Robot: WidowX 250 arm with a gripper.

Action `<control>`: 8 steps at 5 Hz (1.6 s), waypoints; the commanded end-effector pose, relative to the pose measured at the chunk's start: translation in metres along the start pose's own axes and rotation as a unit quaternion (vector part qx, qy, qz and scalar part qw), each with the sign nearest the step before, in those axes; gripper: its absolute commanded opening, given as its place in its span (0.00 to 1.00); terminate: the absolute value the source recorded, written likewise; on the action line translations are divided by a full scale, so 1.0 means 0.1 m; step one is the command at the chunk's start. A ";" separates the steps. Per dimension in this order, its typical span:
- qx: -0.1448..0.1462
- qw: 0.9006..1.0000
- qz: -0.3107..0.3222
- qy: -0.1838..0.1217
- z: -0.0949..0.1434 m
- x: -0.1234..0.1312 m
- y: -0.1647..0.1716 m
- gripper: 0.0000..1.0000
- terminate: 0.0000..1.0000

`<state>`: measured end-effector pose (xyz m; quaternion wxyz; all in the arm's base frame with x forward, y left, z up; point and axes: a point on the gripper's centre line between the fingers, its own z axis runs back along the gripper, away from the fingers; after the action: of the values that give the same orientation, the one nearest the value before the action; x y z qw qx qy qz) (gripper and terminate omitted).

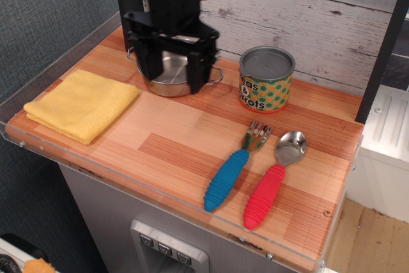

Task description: Move the yellow towel near the fork.

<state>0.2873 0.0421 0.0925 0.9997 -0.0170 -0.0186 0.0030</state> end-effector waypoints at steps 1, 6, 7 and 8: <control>0.072 0.996 0.041 0.022 -0.26 -0.03 0.60 1.00 0.00; 0.109 0.990 0.084 0.029 -0.49 -0.13 1.56 0.00 0.00; 0.117 0.990 0.075 0.012 -0.54 -0.12 1.55 0.00 0.00; 0.118 0.990 0.078 0.015 -0.58 -0.13 1.51 0.00 0.00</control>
<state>0.2751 0.1889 0.0167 0.9919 0.0919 0.0104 0.0877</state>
